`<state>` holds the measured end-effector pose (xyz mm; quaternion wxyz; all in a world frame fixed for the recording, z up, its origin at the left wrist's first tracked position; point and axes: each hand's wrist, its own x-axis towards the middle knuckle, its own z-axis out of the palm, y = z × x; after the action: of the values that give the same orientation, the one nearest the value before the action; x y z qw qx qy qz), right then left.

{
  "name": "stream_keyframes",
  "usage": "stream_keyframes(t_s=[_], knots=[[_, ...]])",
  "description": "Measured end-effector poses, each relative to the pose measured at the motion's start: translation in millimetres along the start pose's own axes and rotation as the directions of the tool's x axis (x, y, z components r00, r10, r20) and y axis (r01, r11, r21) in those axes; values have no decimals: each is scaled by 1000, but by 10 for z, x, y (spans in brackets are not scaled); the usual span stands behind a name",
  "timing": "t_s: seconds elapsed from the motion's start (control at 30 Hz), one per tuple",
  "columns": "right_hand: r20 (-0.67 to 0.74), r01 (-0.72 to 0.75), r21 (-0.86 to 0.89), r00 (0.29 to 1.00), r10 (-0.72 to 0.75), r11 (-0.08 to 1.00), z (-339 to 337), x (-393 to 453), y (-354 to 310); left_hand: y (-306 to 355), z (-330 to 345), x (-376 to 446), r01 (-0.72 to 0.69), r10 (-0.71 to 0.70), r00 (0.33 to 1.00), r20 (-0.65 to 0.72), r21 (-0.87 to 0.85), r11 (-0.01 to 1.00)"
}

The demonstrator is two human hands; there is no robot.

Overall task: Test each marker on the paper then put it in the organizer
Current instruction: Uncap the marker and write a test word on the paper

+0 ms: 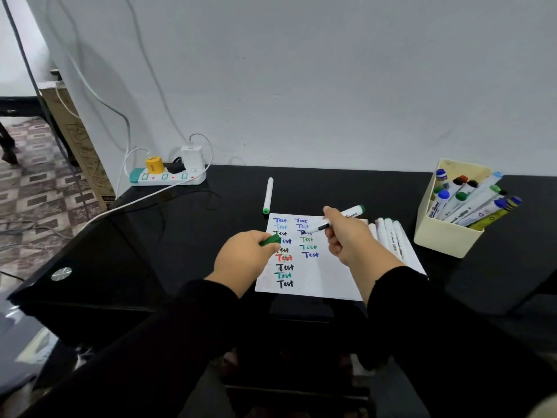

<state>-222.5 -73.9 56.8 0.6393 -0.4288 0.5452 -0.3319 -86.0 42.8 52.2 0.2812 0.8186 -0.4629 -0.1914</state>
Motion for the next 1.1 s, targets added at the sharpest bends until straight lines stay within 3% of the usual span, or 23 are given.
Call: stream_keyframes(t_s=[0.17, 0.33, 0.47, 0.67, 0.97, 1.1], knots=[[51, 176, -75, 984, -173, 981, -133, 20, 192, -174, 139, 76, -76, 77, 996, -49, 12, 997], [-40, 273, -205, 957, -287, 940, -180, -32, 341, -337, 284, 73, -112, 113, 989, -93, 21, 994], [68, 382, -259, 923, -378, 887, -116, -54, 421, -351, 322, 94, -123, 129, 987, -92, 69, 990], [-4, 399, -325, 906, -423, 858, -84, 2, 540, -388, 353, 134, -116, 124, 988, -91, 87, 989], [72, 410, -403, 906, -418, 818, -57, -9, 571, -411, 376, 152, -120, 131, 986, -103, 104, 987], [25, 440, -420, 880, -475, 794, -73, -6, 554, -411, 387, 152, -118, 130, 986, -105, 106, 987]])
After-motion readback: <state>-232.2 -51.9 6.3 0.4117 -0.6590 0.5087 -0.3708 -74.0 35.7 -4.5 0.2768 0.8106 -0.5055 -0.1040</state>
